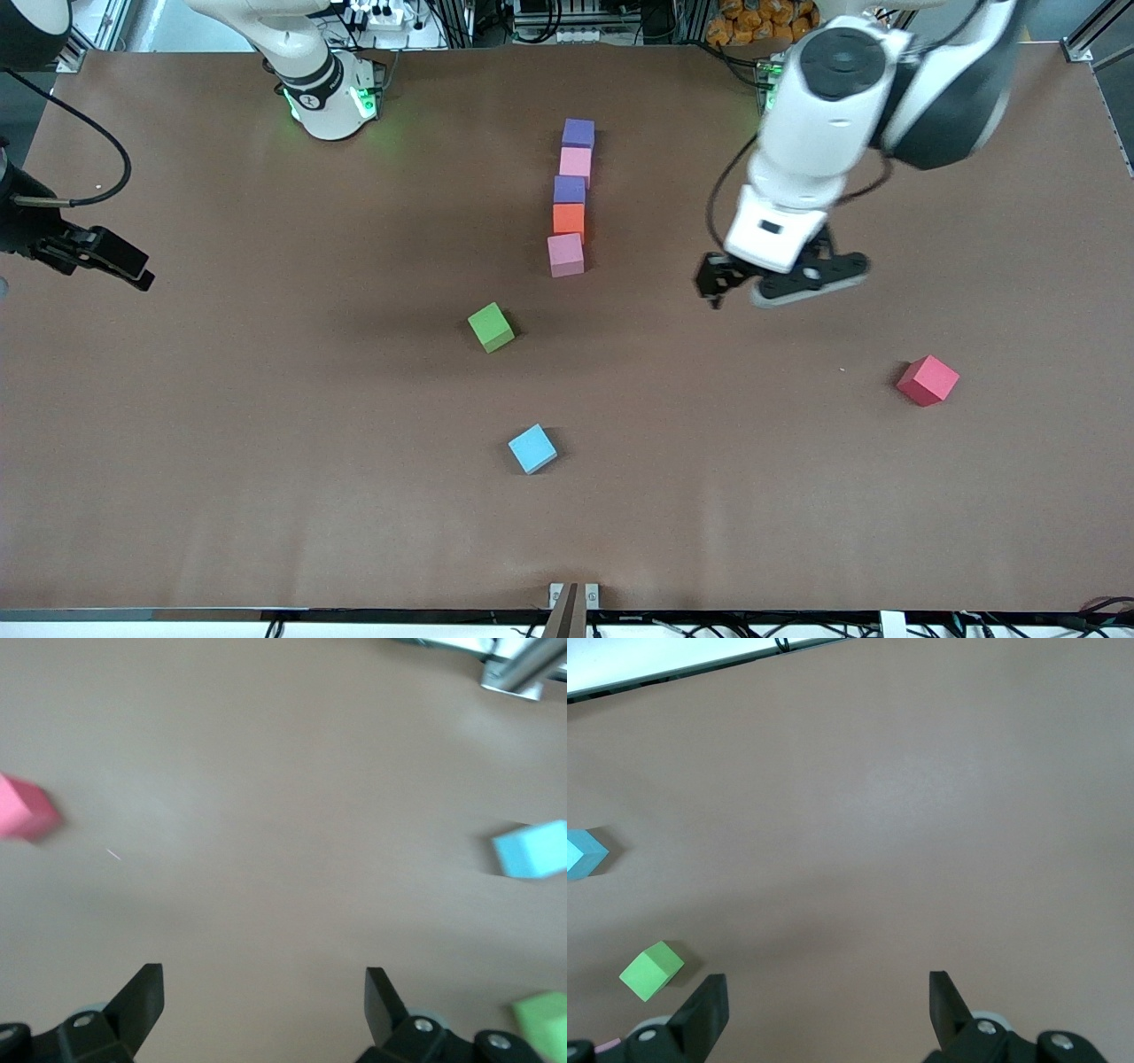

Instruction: Arrange blocks into number 1

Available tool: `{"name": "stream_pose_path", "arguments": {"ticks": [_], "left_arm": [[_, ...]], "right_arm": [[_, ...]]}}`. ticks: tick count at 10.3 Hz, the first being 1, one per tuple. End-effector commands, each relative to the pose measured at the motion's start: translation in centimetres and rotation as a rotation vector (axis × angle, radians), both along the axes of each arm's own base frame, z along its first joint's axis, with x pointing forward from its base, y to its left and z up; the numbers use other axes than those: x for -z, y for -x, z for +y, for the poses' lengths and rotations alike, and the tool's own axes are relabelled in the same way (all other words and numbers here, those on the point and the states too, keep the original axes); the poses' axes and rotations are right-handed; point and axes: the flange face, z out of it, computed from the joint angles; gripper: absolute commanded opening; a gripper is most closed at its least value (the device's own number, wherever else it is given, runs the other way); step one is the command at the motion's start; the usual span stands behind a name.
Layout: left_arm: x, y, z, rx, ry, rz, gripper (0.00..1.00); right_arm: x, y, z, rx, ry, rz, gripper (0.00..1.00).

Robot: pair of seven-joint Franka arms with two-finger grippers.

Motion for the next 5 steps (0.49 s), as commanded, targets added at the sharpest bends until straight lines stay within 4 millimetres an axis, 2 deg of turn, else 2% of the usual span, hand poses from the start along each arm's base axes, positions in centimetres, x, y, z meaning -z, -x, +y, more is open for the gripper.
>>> {"name": "stream_pose_path", "arguments": {"ticks": [1, 3, 5], "left_arm": [[-3.0, -0.4, 8.1, 0.09, -0.039, 0.009, 1.0], [-6.1, -0.1, 14.6, 0.107, 0.046, 0.026, 1.0], [-9.3, 0.5, 19.0, 0.089, 0.046, 0.065, 1.0]], "right_arm": [[-0.7, -0.1, 0.0, -0.01, -0.028, 0.002, 1.0], [-0.7, -0.1, 0.0, -0.01, -0.031, 0.002, 1.0], [-0.5, -0.1, -0.1, -0.009, -0.031, 0.005, 1.0]]}}
